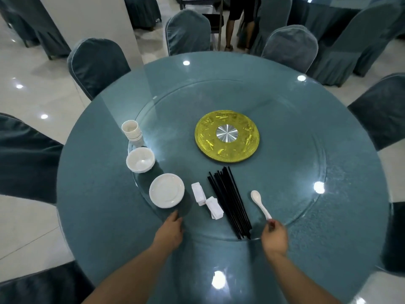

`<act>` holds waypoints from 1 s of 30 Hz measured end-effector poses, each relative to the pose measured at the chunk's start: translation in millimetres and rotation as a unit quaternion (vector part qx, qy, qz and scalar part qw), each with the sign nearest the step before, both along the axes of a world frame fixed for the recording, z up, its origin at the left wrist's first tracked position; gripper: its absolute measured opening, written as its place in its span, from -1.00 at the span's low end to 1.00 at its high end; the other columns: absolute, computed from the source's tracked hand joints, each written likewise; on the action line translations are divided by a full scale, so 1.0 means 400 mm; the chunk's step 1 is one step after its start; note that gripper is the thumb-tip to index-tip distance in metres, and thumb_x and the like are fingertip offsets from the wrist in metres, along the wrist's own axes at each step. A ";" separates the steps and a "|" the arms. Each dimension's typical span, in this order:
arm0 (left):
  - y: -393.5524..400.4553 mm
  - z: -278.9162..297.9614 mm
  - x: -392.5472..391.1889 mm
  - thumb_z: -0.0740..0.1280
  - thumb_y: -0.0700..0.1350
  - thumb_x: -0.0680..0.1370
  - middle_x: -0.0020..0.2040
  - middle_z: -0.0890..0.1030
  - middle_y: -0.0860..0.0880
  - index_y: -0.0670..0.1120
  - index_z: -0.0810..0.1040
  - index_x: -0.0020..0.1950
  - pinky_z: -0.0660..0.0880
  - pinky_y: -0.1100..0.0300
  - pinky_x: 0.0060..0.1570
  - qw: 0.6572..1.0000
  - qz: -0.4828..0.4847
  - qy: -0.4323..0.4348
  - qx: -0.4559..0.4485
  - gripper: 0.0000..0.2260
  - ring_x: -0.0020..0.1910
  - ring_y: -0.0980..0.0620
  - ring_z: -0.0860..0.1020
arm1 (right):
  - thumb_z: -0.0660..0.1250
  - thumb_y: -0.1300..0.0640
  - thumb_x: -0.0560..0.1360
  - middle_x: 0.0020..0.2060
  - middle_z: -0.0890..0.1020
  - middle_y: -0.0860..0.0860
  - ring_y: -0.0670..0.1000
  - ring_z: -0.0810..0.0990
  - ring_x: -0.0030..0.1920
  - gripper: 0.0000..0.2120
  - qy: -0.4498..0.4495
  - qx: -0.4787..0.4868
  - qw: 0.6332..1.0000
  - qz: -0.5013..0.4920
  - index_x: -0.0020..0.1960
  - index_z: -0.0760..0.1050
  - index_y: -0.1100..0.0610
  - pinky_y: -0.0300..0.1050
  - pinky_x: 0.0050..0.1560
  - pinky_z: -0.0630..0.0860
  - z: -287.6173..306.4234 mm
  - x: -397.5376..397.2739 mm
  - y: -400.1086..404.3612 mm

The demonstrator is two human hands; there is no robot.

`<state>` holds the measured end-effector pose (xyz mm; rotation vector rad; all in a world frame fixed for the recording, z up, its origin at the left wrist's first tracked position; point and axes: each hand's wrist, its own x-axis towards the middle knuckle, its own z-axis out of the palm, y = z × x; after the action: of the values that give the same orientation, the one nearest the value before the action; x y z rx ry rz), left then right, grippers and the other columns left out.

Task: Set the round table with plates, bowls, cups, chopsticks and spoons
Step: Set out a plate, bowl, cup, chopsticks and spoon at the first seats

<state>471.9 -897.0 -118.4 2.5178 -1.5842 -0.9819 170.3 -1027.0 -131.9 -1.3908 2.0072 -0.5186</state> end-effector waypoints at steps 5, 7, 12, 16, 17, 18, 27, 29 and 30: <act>0.002 -0.034 -0.011 0.11 -0.18 0.58 0.61 -0.14 -0.15 -0.17 0.06 0.59 0.12 -0.03 0.52 0.997 -0.059 -0.023 0.051 -0.43 0.59 -0.10 -0.08 | 0.28 0.38 0.49 -0.04 0.64 0.28 0.26 0.61 0.00 -0.83 0.016 -0.002 0.999 0.038 0.05 0.58 0.33 0.06 0.08 0.48 0.013 0.054 0.058; -0.002 -0.039 -0.016 0.10 -0.18 0.58 0.60 -0.16 -0.17 -0.18 0.00 0.60 0.08 -0.05 0.52 0.995 -0.077 -0.031 0.059 -0.40 0.59 -0.12 -0.11 | 0.29 0.38 0.49 -0.02 0.64 0.25 0.25 0.61 0.01 -0.82 0.023 -0.001 0.997 0.074 0.06 0.59 0.30 0.01 0.09 0.48 0.024 0.088 0.075; 0.008 -0.046 -0.023 0.12 -0.15 0.59 0.61 -0.13 -0.15 -0.15 0.02 0.60 0.09 -0.02 0.52 0.990 -0.126 -0.026 0.066 -0.42 0.59 -0.10 -0.08 | 0.26 0.26 0.53 0.01 0.60 0.06 0.07 0.60 0.01 -0.82 0.077 0.015 0.964 0.256 0.08 0.59 0.19 -0.15 0.09 0.45 0.032 0.167 0.145; 0.007 -0.038 -0.040 0.12 -0.19 0.58 0.61 -0.12 -0.12 -0.11 0.06 0.59 0.10 0.00 0.52 0.983 -0.176 -0.007 0.060 -0.43 0.59 -0.08 -0.08 | 0.19 0.24 0.55 0.03 0.60 0.06 0.05 0.57 0.06 -0.79 0.121 0.046 0.923 0.363 0.08 0.57 0.16 -0.19 0.11 0.42 0.032 0.210 0.166; 0.007 -0.036 -0.041 0.12 -0.19 0.58 0.61 -0.13 -0.10 -0.11 0.06 0.59 0.11 -0.01 0.52 0.980 -0.192 0.002 0.059 -0.43 0.59 -0.06 -0.09 | 0.17 0.23 0.56 0.07 0.59 0.06 0.04 0.56 0.10 -0.77 0.130 0.051 0.916 0.375 0.12 0.56 0.15 -0.18 0.15 0.43 0.035 0.218 0.170; 0.009 -0.035 -0.039 0.12 -0.20 0.57 0.61 -0.14 -0.08 -0.09 0.06 0.59 0.10 -0.02 0.52 0.976 -0.209 0.010 0.058 -0.42 0.59 -0.04 -0.10 | 0.16 0.21 0.57 0.12 0.58 0.05 0.03 0.54 0.13 -0.74 0.140 0.055 0.911 0.383 0.17 0.55 0.14 -0.18 0.19 0.43 0.037 0.226 0.174; 0.075 -0.054 -0.029 0.11 -0.15 0.60 0.61 -0.16 0.04 -0.04 -0.04 0.61 -0.02 0.10 0.53 0.956 -0.292 0.016 0.029 -0.40 0.58 0.06 -0.15 | 0.12 0.16 0.59 0.32 0.47 -0.01 0.01 0.44 0.32 -0.64 0.197 0.061 0.884 0.420 0.35 0.45 0.06 -0.15 0.34 0.33 0.036 0.230 0.208; 0.088 -0.056 -0.025 0.11 -0.13 0.61 0.61 -0.17 0.06 -0.03 -0.05 0.61 -0.02 0.10 0.52 0.956 -0.290 0.015 0.032 -0.40 0.58 0.07 -0.16 | 0.12 0.16 0.59 0.33 0.46 -0.02 0.01 0.44 0.32 -0.64 0.197 0.062 0.884 0.420 0.35 0.45 0.05 -0.15 0.35 0.33 0.034 0.229 0.212; 0.095 -0.056 -0.022 0.11 -0.12 0.62 0.61 -0.17 0.06 -0.03 -0.06 0.61 -0.02 0.08 0.53 0.958 -0.284 0.013 0.036 -0.40 0.58 0.07 -0.17 | 0.12 0.15 0.59 0.33 0.47 -0.02 0.01 0.44 0.32 -0.63 0.197 0.063 0.884 0.420 0.36 0.45 0.04 -0.15 0.35 0.33 0.034 0.230 0.216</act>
<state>463.2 -859.1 -140.7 2.1009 -2.3690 -1.1146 262.2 -940.8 -118.4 -2.1990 1.4371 0.3016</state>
